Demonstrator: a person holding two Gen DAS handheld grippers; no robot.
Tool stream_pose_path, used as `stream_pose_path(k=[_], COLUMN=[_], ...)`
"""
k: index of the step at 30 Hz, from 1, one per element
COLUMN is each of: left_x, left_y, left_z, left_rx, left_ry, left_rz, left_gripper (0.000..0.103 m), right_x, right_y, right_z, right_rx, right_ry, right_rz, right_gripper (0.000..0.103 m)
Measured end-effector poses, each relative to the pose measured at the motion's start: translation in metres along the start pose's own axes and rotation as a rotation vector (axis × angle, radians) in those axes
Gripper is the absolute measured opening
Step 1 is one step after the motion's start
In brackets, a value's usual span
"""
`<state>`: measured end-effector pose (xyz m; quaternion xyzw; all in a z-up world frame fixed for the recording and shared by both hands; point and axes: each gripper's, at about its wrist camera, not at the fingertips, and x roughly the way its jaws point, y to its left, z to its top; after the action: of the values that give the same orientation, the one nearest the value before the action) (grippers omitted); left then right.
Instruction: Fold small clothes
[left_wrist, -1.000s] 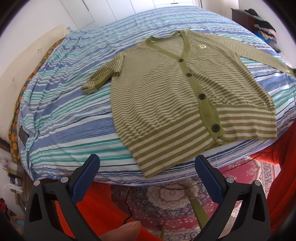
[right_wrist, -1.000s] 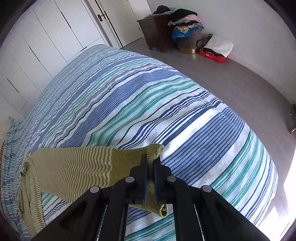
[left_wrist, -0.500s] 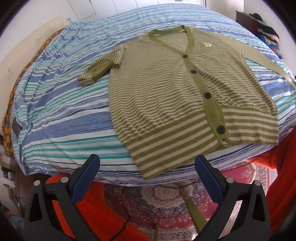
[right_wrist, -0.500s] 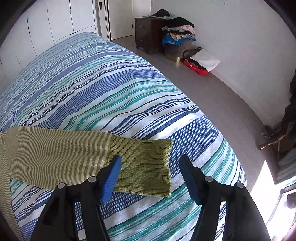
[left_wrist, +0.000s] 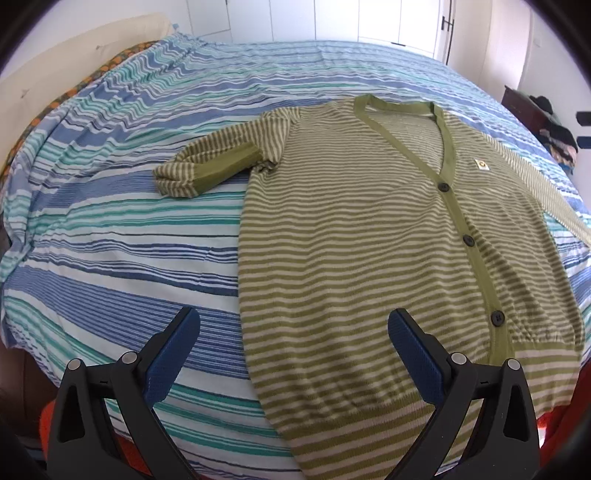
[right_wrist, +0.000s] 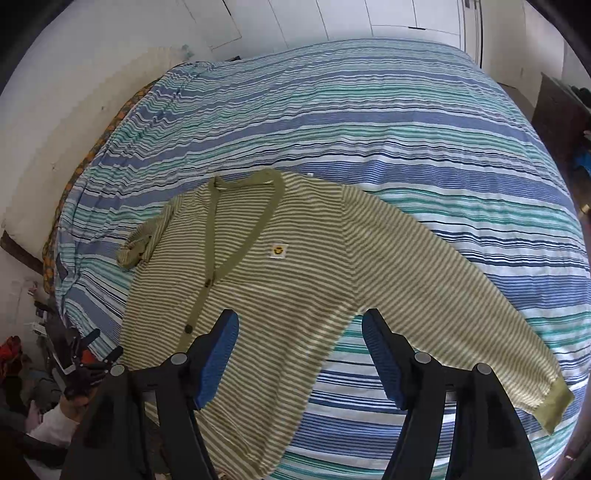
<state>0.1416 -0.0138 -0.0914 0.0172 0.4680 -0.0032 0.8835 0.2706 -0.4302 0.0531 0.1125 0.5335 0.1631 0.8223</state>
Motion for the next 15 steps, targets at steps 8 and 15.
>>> stream_pose_path(k=[8,15], left_x=[0.034,0.035], left_y=[0.020,0.024], left_z=[-0.038,-0.039], left_rx=[0.004,-0.001], left_ry=[0.048,0.039], left_rz=[-0.075,-0.113], left_gripper=[0.102,0.102], right_x=[0.262,0.313], right_y=[0.088,0.056], right_z=[0.137,0.222], right_rx=[0.201,0.327], right_ry=[0.300,0.001], right_rz=[0.234,0.132], right_gripper=[0.069,0.065])
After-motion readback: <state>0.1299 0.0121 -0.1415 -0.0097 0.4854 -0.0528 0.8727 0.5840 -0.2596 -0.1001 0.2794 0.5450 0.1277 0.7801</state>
